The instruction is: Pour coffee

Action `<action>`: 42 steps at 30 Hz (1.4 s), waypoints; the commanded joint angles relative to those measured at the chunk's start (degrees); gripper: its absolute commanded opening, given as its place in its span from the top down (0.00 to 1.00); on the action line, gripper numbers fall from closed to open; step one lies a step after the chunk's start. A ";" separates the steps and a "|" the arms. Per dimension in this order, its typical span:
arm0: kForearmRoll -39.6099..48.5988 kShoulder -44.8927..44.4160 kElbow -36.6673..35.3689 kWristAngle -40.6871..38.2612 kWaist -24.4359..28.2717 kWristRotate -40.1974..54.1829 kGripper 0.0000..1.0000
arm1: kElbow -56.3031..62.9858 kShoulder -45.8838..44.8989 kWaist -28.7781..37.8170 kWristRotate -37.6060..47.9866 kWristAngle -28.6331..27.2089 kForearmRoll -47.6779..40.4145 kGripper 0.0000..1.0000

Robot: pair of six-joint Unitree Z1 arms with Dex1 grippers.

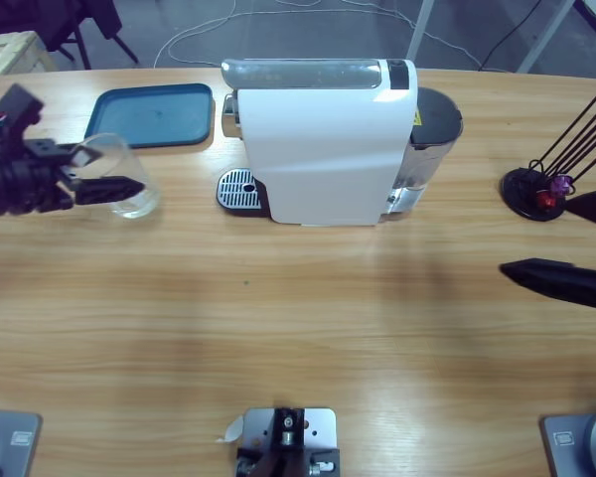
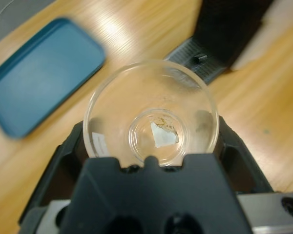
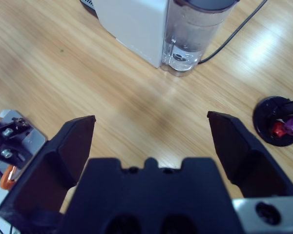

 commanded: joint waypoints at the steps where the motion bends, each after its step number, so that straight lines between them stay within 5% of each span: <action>1: -0.29 15.53 -7.19 -4.08 1.90 16.18 1.00 | 0.00 -4.23 -0.75 -0.68 -0.47 4.55 0.00; 9: -5.56 26.03 -15.02 -10.21 2.65 16.58 1.00 | 1.02 -6.53 -0.75 -1.56 -0.65 5.76 0.00; 15: -12.85 31.14 -13.76 -16.72 2.30 16.09 1.00 | 1.02 -5.83 -0.75 -2.38 -0.65 5.57 0.00; 23: -12.96 29.44 -9.96 -17.35 -0.23 16.58 1.00 | 1.67 -4.74 -0.75 -2.72 -0.82 3.84 0.00; 40: -13.45 31.74 -13.28 -18.44 -1.74 15.74 1.00 | 2.25 -2.65 -0.75 -2.72 -1.30 2.16 0.00; 41: -13.49 31.81 -13.35 -18.67 -1.74 15.74 0.98 | 2.25 -2.70 -0.75 -2.72 -1.35 2.16 0.00; 42: -13.49 31.76 -13.20 -18.74 -1.79 15.70 0.50 | 2.30 -2.82 -0.75 -2.77 -1.35 2.10 0.00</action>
